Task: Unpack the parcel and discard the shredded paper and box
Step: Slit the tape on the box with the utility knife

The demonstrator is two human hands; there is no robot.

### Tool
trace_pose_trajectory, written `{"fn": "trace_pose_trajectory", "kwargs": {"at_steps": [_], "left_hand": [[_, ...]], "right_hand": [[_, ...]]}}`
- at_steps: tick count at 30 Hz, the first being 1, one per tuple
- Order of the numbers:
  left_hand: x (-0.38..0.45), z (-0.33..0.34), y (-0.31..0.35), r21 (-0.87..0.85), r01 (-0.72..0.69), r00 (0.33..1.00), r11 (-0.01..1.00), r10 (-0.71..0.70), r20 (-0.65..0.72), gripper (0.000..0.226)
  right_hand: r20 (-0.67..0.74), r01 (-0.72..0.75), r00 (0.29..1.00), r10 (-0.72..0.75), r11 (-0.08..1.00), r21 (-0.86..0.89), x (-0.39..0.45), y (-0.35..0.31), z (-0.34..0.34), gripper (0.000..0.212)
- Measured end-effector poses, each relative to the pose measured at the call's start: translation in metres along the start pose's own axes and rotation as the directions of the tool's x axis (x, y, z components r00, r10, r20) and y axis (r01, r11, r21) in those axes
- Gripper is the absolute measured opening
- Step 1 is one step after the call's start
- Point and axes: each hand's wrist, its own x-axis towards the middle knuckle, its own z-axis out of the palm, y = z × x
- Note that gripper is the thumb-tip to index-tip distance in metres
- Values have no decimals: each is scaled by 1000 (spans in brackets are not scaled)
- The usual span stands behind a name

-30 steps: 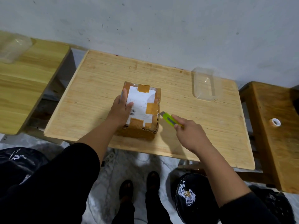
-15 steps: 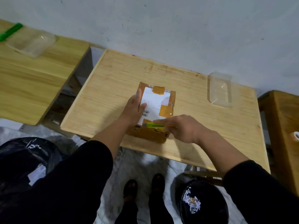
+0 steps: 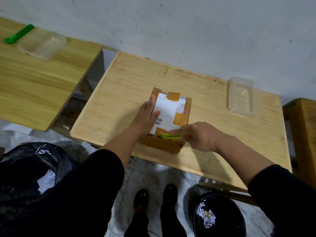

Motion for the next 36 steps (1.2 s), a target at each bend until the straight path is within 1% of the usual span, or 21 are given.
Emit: {"fn": "trace_pose_trajectory", "kwargs": {"at_steps": [2,4,5,6,7,8,9,10,11,14,17,18,20,21,24,26,28,30,32,35,36], "left_hand": [[0,-1,-1,-3,0,1000,1000,0,7,63],[0,-1,-2,0,3,1000,1000,-3,9,63],[0,-1,-2,2,3,1000,1000,-3,8,63],[0,-1,-1,4,2,1000,1000,-2,7,63],[0,-1,-1,5,1,1000,1000,-1,6,63],[1,-1,0,6,1,1000,1000,-1,3,63],[1,-1,0,8,0,1000,1000,0,0,63],[1,0,0,13,-2,1000,1000,2,0,64],[1,0,0,19,-8,1000,1000,8,0,64],[1,1,-3,27,-13,1000,1000,13,0,64],[1,2,-5,21,-8,1000,1000,8,-2,64],[2,2,-5,24,-9,1000,1000,9,-4,64],[2,3,-5,25,-12,1000,1000,12,-11,63],[2,4,-5,24,-13,1000,1000,14,-15,63],[2,5,-5,25,-14,1000,1000,15,-24,63],[2,5,-5,26,-16,1000,1000,16,-25,63],[2,4,-5,25,-17,1000,1000,17,-26,63],[1,4,-4,26,-22,999,999,23,-30,63],[1,5,-3,26,-26,999,999,27,-36,62],[1,5,-4,37,-26,999,999,28,-39,62],[2,5,-5,40,-24,999,999,26,-36,62]], "right_hand": [[31,-10,999,11,1000,-28,-7,13,0,49],[63,-36,997,36,999,-10,-16,23,0,50],[64,-50,997,47,998,46,-20,25,-3,49],[41,-65,997,59,982,175,-24,25,-7,47],[-3,-76,997,83,927,368,-27,26,-9,45],[-65,-65,990,124,819,570,-28,25,-9,43],[-129,-39,974,184,702,711,-28,25,-7,43],[-177,-17,950,257,610,792,-26,24,-2,43],[-199,-16,925,323,557,830,-23,20,5,44],[-204,-44,876,436,494,869,-10,4,26,41],[-204,-74,836,509,474,878,1,-5,43,36],[-225,-68,822,523,483,873,3,-6,48,35],[-302,-49,791,532,547,836,7,-3,56,32],[-325,-40,779,537,559,828,9,-2,60,31],[-356,-1,768,532,558,830,14,-2,64,31],[-361,28,778,515,546,837,11,-2,66,36],[-344,65,805,483,505,861,6,0,67,42],[-273,62,842,466,420,906,0,1,66,47],[-208,53,863,461,327,944,-1,1,66,50],[-127,2,882,453,265,964,-4,-1,62,53],[-81,-28,886,456,228,973,-5,-2,61,56]]}}
